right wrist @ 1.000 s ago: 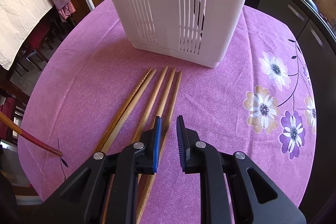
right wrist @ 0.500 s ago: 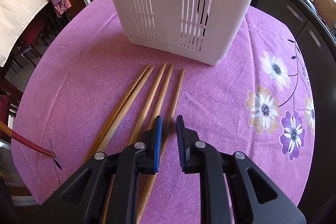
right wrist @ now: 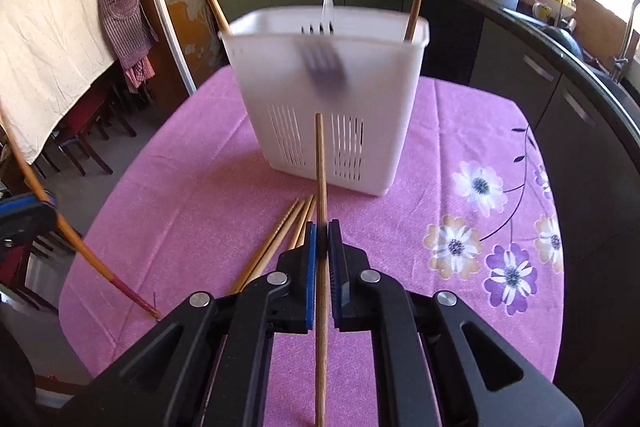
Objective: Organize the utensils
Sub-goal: 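Lift the chopstick upright with the right gripper while the left carries its chopstick to the holder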
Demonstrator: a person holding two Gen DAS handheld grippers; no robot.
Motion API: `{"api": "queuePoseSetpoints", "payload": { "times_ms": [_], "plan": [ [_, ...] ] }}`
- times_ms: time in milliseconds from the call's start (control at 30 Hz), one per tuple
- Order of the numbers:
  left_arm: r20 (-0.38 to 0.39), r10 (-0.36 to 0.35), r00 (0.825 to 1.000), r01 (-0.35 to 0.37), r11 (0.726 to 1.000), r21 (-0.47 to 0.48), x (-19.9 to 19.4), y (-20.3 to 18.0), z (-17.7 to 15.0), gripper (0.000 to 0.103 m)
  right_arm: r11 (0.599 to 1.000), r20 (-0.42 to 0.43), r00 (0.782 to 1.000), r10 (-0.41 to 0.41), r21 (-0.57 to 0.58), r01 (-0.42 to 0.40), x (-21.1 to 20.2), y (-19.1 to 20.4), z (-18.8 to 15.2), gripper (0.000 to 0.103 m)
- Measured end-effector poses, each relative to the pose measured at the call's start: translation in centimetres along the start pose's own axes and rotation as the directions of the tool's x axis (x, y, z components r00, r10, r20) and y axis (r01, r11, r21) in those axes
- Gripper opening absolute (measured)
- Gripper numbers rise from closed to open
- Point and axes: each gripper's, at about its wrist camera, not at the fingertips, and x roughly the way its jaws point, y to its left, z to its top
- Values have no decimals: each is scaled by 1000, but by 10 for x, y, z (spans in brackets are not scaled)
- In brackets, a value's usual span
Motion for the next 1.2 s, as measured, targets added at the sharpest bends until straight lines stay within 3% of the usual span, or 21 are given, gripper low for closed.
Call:
{"api": "queuePoseSetpoints", "payload": {
  "times_ms": [133,433,933,1200],
  "plan": [
    [1,6,1000,-6,1000,6,-1,-2,-1,7,1000,90,996,-8,-7,9,-49,-1,-12,7],
    [3,14,1000,-14,1000,12,-4,-6,-3,7,1000,151,988,-6,24,2,-103,-9,-51,7],
    [9,27,1000,-28,999,22,-12,-11,2,6,1000,169,985,20,19,-23,-106,-12,-47,7],
    [26,-4,1000,3,999,36,-21,-18,29,6,1000,211,977,31,-7,-30,-118,-11,-23,7]
  ]
}}
